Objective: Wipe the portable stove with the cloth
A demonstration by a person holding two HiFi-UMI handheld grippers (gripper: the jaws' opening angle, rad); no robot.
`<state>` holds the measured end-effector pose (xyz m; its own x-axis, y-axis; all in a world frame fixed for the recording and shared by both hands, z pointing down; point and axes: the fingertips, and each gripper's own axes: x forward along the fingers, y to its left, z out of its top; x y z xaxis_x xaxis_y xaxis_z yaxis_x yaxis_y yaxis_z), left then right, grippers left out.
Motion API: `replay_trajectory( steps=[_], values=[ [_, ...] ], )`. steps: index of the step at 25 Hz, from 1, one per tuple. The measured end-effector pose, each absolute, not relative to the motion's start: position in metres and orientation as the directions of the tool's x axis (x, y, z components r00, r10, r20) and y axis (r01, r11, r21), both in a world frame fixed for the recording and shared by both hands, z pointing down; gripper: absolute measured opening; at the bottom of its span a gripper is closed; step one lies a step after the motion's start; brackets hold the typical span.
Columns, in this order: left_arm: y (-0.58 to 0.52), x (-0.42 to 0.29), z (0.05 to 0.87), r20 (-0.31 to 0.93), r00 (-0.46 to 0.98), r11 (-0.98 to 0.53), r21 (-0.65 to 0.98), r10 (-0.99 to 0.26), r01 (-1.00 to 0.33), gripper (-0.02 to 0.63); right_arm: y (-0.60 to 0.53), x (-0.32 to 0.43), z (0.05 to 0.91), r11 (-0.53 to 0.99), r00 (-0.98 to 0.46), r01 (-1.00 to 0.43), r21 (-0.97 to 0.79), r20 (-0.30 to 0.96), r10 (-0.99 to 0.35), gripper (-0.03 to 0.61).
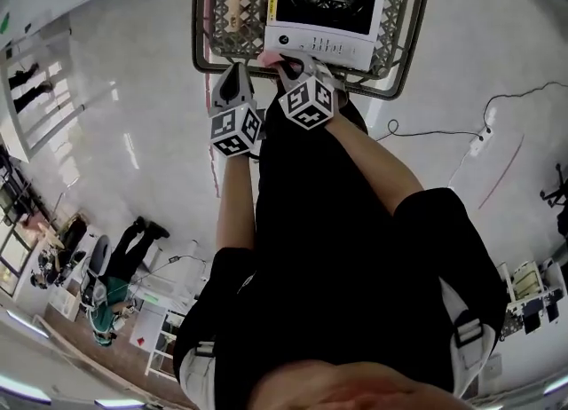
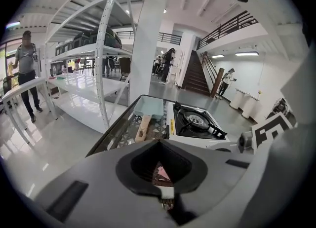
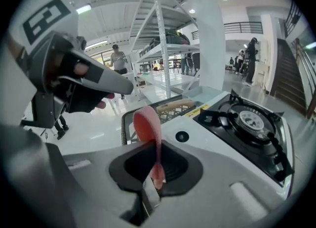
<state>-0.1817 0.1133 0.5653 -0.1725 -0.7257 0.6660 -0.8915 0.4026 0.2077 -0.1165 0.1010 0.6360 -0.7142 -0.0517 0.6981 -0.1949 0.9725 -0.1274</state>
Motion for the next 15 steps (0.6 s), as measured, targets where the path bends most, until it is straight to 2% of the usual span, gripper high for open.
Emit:
replay_trajectory(
  steps=[7,15],
  values=[
    [0.093,-0.184,0.569,0.675,-0.123,0.33,0.188,-0.728,-0.925,0.0,0.087,-0.098,0.634,0.942,-0.704,-0.305,-0.14,0.699,-0.124,0.023],
    [0.071,-0.154,0.577,0.678,-0.023,0.212,0.197,-0.735,-0.957,0.0,0.074,-0.07,0.632,0.893,-0.68,-0.425,-0.148,0.703,-0.207,0.025]
  ],
)
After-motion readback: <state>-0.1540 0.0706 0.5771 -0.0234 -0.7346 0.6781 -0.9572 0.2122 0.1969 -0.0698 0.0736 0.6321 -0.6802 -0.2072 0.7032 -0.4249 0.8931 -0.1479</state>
